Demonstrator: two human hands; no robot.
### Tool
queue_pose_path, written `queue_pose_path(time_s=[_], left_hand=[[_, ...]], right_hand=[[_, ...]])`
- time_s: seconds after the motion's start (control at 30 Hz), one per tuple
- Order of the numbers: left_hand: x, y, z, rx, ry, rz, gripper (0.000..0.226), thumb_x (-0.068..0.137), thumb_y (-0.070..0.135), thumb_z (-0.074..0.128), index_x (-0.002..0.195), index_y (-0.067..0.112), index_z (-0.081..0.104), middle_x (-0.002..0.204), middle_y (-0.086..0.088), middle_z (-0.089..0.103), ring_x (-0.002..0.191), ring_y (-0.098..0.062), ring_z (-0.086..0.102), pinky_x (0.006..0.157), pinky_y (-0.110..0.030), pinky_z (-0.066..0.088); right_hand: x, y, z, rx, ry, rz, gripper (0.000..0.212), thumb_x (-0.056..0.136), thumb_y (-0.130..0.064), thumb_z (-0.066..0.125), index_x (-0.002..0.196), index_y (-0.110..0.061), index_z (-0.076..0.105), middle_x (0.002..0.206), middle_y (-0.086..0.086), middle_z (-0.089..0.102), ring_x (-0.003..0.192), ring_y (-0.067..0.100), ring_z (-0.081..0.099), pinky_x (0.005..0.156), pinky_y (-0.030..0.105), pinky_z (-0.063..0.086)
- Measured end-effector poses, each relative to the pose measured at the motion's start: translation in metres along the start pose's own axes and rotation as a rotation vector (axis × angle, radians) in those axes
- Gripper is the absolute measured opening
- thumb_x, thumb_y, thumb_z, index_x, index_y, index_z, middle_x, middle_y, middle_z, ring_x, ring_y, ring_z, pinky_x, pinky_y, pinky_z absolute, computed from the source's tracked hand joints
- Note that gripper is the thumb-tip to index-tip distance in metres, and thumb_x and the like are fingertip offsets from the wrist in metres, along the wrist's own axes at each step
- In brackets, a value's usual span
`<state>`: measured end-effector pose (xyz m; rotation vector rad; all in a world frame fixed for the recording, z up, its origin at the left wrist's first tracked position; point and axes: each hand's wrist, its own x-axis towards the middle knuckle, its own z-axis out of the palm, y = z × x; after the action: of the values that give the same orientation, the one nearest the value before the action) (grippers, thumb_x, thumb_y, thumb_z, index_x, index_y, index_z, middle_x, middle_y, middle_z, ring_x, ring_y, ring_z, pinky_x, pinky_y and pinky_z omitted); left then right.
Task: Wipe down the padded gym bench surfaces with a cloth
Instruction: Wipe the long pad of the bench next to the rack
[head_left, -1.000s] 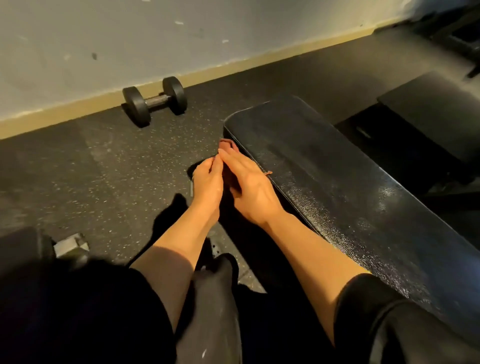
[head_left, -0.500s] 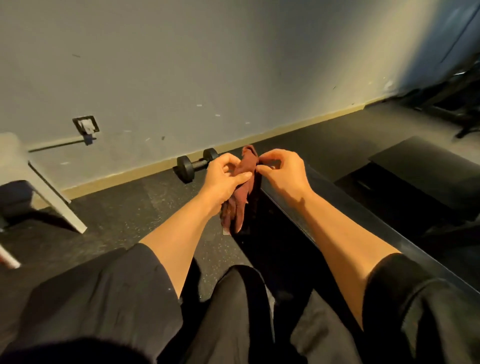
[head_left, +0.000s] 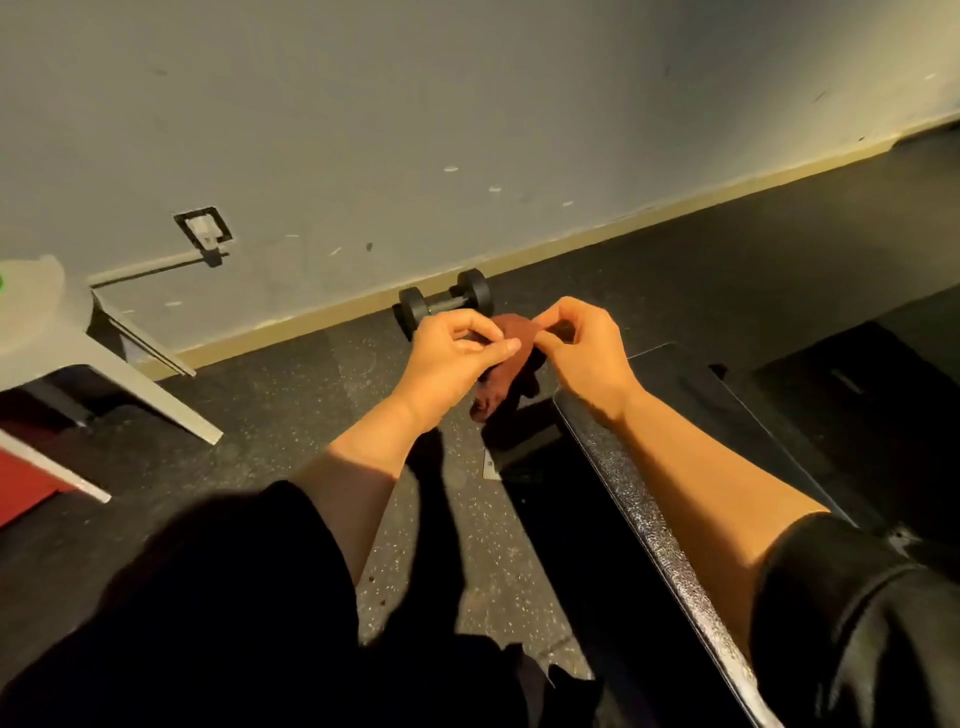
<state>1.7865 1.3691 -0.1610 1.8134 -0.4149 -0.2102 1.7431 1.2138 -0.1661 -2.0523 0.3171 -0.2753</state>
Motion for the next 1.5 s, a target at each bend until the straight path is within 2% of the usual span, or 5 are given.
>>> queue_pose_path(time_s=[0.27,0.63,0.9,1.13,1.5], left_hand=[[0.029,0.1,-0.139,0.273,0.257,0.07,0.031,0.08,0.017,0.075,0.102,0.022,0.054,0.079,-0.001,0.061,0.067,-0.007,0.052,0.076,-0.032,0.045],[0.02,0.174,-0.353,0.679,0.563,0.008,0.022,0.069,0.041,0.065,0.081,0.022,0.067,0.074,0.012,0.055,0.094,-0.016,0.054,0.113,-0.042,-0.001],[-0.013,0.175,-0.436,0.756,0.772,-0.134,0.027,0.08,0.027,0.075,0.099,0.01,0.066,0.097,-0.005,0.065,0.092,-0.018,0.056,0.089,-0.033,0.039],[-0.046,0.173,-0.444,0.702,1.145,-0.41,0.01,0.086,0.021,0.062,0.086,0.012,0.064,0.08,-0.002,0.063,0.078,-0.023,0.058,0.066,-0.03,0.036],[-0.197,0.191,-0.431,0.461,1.485,-0.657,0.04,0.074,0.033,0.08,0.108,0.019,0.067,0.094,0.007,0.07,0.088,-0.005,0.065,0.077,-0.02,0.05]], right_hand=[[0.057,-0.186,0.017,-0.001,-0.178,-0.069,0.011,0.086,0.002,0.059,0.088,-0.009,0.061,0.085,0.007,0.066,0.082,0.022,0.064,0.078,0.035,0.052],[0.114,-0.378,0.106,-0.082,-0.568,-0.25,0.005,0.088,-0.004,0.063,0.083,-0.006,0.065,0.078,0.009,0.064,0.074,0.018,0.057,0.073,0.034,0.049],[0.157,-0.45,0.202,-0.063,-0.774,-0.552,0.005,0.092,-0.005,0.055,0.089,-0.003,0.059,0.079,0.009,0.057,0.075,0.019,0.052,0.066,0.029,0.041],[0.131,-0.5,0.266,0.085,-0.875,-0.762,0.01,0.086,-0.011,0.063,0.095,-0.008,0.067,0.088,0.0,0.065,0.082,0.014,0.058,0.061,0.013,0.032],[-0.054,-0.54,0.353,0.295,-1.637,-0.573,0.012,0.091,0.0,0.058,0.098,0.006,0.064,0.076,0.002,0.063,0.065,-0.005,0.061,0.059,0.011,0.047]])
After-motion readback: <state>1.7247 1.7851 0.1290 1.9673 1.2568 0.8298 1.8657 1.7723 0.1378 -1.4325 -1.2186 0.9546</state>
